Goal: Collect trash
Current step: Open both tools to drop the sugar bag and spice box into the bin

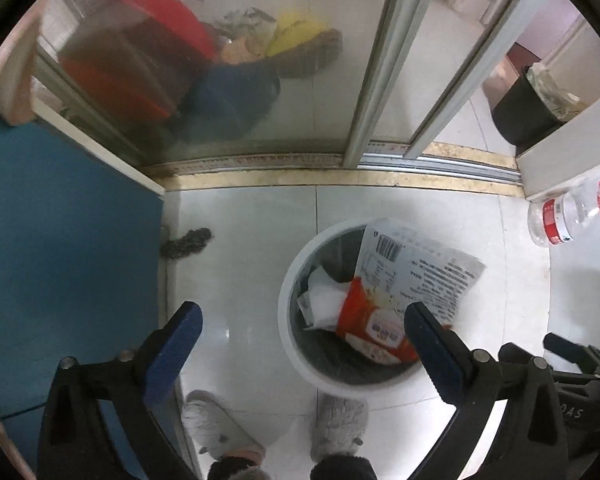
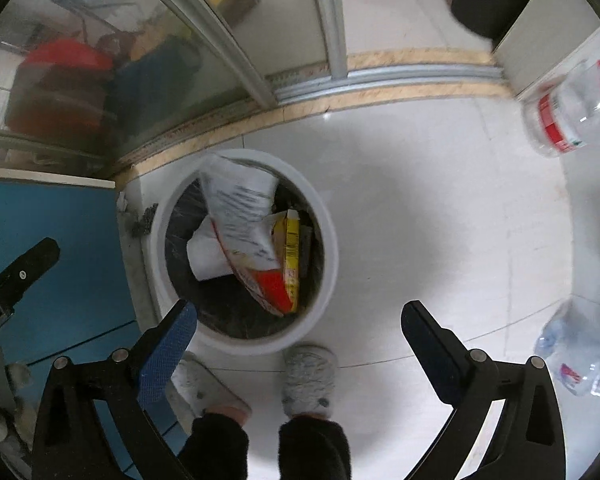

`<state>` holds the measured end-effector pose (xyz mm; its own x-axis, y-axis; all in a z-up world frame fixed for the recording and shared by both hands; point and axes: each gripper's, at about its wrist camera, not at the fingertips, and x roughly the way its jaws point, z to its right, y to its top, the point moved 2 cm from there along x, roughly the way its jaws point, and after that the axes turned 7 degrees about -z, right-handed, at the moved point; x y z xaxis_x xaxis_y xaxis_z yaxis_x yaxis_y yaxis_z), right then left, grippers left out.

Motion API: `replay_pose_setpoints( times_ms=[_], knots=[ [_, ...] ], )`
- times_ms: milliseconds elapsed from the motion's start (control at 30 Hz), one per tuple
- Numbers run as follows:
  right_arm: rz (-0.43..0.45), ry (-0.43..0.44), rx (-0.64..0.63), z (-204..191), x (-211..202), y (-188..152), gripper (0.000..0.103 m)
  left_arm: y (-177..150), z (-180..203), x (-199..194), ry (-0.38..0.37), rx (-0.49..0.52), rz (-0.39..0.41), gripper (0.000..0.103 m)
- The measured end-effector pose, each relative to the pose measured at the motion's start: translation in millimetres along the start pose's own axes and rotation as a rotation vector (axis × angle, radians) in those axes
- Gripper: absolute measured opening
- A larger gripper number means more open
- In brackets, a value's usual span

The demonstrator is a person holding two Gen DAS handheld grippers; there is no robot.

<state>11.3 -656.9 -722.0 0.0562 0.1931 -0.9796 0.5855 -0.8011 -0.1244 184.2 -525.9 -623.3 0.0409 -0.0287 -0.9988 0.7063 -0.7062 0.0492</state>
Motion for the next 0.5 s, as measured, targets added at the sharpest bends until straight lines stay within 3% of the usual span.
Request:
replay_pose_setpoints(
  times_ms=[200, 500],
  knots=[
    [0.096, -0.032, -0.026, -28, -97, -45, 0.103, -32, -3, -77, 0.013, -0.001, 0.036, 0.103],
    [0.277, -0.04, -0.031, -68, -279, -148, 0.103, -93, -17, -246, -0.036, 0.018, 0.148, 0.103]
  ],
)
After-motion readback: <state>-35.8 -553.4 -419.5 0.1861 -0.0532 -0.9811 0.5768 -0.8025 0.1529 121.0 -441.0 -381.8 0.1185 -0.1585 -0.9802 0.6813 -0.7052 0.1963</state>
